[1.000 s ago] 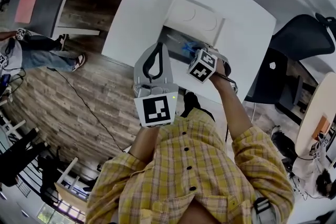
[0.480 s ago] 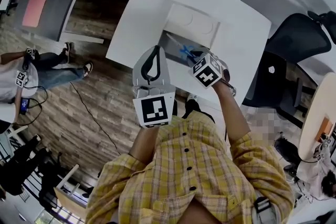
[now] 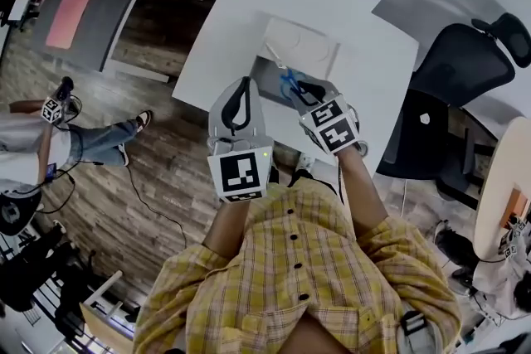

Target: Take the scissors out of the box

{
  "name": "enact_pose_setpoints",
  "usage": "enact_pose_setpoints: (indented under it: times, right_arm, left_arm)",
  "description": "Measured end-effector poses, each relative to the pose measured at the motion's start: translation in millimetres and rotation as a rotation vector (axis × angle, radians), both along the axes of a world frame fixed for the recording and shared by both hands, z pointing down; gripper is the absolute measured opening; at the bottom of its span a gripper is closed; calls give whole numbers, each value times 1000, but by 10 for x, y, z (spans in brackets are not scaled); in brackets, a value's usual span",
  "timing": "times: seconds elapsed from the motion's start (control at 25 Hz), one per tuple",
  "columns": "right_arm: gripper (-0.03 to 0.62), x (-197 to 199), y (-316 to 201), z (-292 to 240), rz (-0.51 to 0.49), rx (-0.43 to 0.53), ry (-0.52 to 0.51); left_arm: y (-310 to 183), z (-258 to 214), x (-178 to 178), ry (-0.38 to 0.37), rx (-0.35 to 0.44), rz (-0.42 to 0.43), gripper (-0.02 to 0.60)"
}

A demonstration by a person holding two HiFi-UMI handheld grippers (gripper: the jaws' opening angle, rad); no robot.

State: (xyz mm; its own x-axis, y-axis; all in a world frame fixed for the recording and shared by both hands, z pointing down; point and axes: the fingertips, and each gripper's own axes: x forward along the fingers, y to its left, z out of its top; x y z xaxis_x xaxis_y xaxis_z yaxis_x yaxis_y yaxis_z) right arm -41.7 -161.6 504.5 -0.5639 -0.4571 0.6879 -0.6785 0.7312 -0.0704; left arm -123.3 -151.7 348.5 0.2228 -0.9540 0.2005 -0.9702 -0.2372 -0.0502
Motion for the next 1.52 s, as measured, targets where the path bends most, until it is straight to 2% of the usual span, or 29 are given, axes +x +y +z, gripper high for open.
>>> enact_pose_setpoints:
  times: [0.52, 0.88, 1.12, 1.52]
  right_arm:
    - [84, -64, 1, -1010, 133, 167, -254]
    - [84, -45, 24, -1457, 153, 284, -333]
    - [84, -65, -14, -1615, 158, 319, -367]
    - [84, -83, 10, -1830, 169, 379, -392]
  left_arm:
    - [100, -287, 55, 2, 53, 13, 5]
    - [152, -420, 110, 33, 86, 14, 5]
    - [136, -451, 87, 72, 88, 13, 5]
    - [163, -519, 79, 75, 108, 18, 5]
